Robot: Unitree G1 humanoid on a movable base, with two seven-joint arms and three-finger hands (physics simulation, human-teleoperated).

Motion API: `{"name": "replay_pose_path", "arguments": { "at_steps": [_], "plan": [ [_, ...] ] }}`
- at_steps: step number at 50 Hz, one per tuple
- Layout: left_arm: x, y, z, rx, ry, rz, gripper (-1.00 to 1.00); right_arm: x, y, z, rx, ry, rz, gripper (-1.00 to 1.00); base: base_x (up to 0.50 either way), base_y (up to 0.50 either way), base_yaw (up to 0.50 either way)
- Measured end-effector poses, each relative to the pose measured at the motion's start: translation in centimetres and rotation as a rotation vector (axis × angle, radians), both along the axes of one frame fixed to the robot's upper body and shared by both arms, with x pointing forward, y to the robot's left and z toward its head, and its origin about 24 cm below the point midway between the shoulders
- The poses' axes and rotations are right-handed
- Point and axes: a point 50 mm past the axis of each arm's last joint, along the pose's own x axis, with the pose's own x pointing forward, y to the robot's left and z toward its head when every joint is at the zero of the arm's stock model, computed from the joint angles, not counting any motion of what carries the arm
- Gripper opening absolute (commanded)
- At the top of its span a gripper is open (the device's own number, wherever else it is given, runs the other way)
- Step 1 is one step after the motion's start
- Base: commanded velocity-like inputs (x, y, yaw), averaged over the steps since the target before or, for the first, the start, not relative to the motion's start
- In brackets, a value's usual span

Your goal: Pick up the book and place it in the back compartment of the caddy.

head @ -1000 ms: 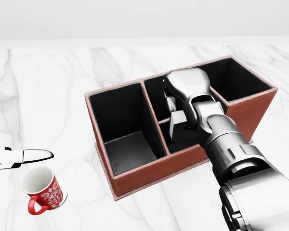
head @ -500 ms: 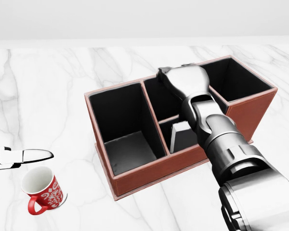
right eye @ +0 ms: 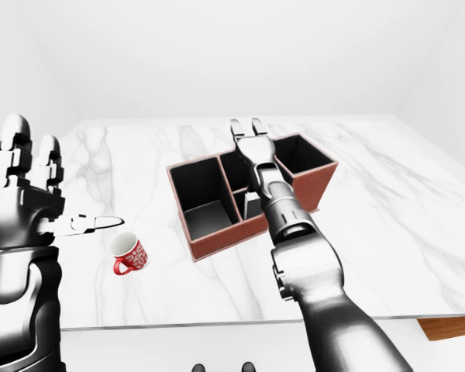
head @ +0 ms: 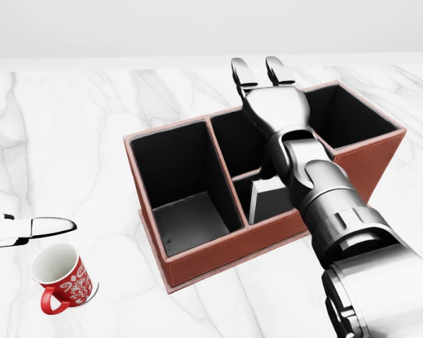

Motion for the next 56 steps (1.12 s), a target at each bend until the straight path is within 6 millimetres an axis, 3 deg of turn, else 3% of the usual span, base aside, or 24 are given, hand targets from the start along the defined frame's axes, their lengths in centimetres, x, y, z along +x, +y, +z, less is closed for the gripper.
{"name": "replay_pose_path", "arguments": {
  "at_steps": [11,20,29,38,43,49,56],
  "plan": [
    [-0.1,0.1,0.3,-0.003,-0.014,0.002,1.0,-0.1,0.1,2.8,0.282,0.012,0.043,1.0,0.0,0.0,0.0],
    [-0.4,0.2,0.7,-0.004,-0.034,0.004,1.0,-3.1,0.6,6.0,0.579,0.001,0.219,1.0,0.0,0.0,0.0],
    [-1.2,0.4,1.6,-0.006,-0.085,0.004,1.0,-8.5,-0.5,9.2,0.769,-0.089,0.411,1.0,0.0,0.0,0.0],
    [-2.5,0.7,3.2,-0.016,-0.173,0.003,1.0,-17.2,-1.1,14.4,0.757,-0.396,0.702,1.0,0.0,0.0,0.0],
    [-3.6,1.0,4.3,-0.029,-0.24,0.001,1.0,-21.3,-1.4,15.5,0.722,-0.517,0.8,1.0,0.0,0.0,0.0],
    [-5.2,1.3,5.9,-0.052,-0.339,-0.006,1.0,-23.8,-1.7,15.4,0.697,-0.567,0.81,1.0,0.0,0.0,0.0],
    [-7.6,1.7,7.2,-0.087,-0.446,-0.021,1.0,-25.0,-2.2,15.0,0.732,-0.589,0.733,1.0,0.0,0.0,0.0]
  ]
}}
